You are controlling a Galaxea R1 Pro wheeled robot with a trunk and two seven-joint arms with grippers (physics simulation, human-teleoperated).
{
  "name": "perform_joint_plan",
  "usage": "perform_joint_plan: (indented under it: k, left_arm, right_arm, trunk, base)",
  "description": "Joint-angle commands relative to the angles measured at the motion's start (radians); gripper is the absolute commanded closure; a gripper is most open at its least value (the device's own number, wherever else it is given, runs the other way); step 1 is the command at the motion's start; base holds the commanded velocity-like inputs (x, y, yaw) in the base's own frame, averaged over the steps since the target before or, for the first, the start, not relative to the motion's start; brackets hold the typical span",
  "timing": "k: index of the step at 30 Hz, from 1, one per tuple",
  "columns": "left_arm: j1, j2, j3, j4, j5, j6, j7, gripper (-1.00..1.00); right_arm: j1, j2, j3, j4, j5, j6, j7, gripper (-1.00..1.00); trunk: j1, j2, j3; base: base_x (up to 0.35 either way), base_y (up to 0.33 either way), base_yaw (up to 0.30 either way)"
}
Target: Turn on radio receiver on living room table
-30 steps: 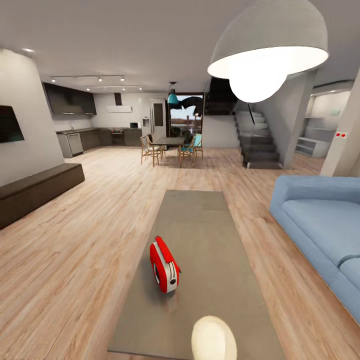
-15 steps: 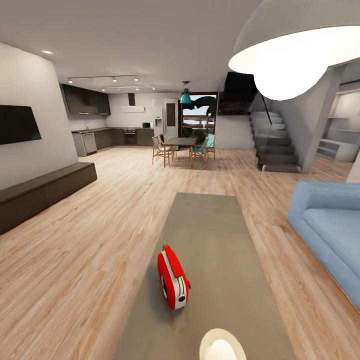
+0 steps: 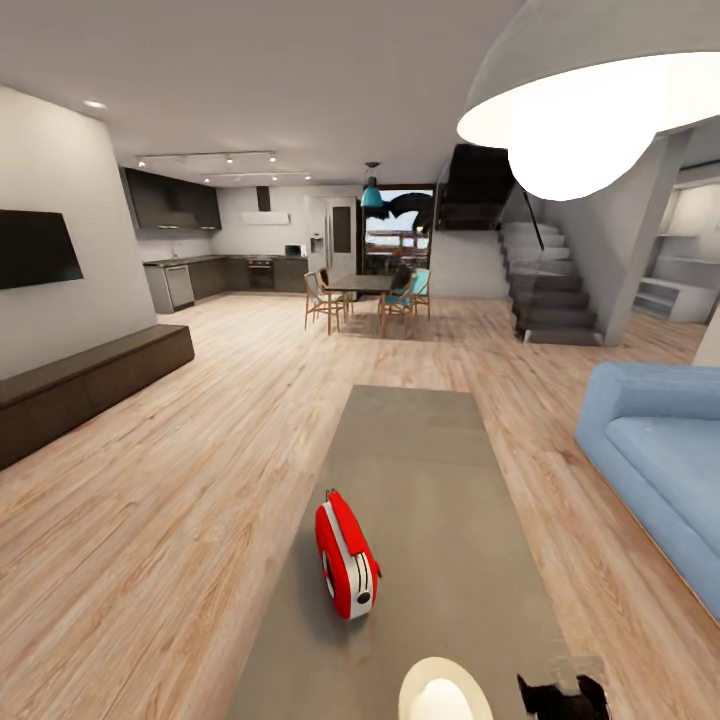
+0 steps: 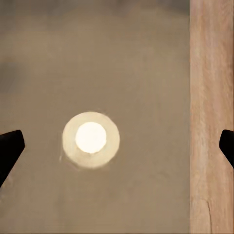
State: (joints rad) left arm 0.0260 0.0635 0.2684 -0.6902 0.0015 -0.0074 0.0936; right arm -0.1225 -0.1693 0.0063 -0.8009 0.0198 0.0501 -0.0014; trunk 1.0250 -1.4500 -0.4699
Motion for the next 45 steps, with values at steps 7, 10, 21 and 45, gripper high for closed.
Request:
perform_joint_plan:
  k: [7,10,21,45]
  left_arm:
    - [0.0,-0.001,0.0,0.0,0.0,0.0,0.0,-1.0]
    - [0.0,-0.001,0.0,0.0,0.0,0.0,0.0,-1.0]
    - [0.0,-0.003,0.0,0.0,0.0,0.0,0.0,-1.0]
    - [0.0,-0.026,0.002,0.072,0.0,-0.21,0.003,-1.0]
  right_arm:
    - [-0.156,0.04,0.117,-0.077,-0.002,0.247,0.024,-1.0]
    - [-0.196,0.064,0.16,-0.08,-0.002,0.29,0.026,-1.0]
    - [-0.255,0.103,0.188,-0.08,-0.002,0.373,0.027,-1.0]
    - [-0.289,0.107,0.189,-0.092,-0.005,0.375,0.029,-1.0]
  trunk:
    - [0.0,0.0,0.0]
    - [0.0,0.0,0.0]
    - [0.0,0.0,0.0]
    - [0.0,0.0,0.0]
  base:
    - [0.0,0.0,0.0]
    - [0.0,0.0,0.0]
    - [0.0,0.0,0.0]
    - [0.0,0.0,0.0]
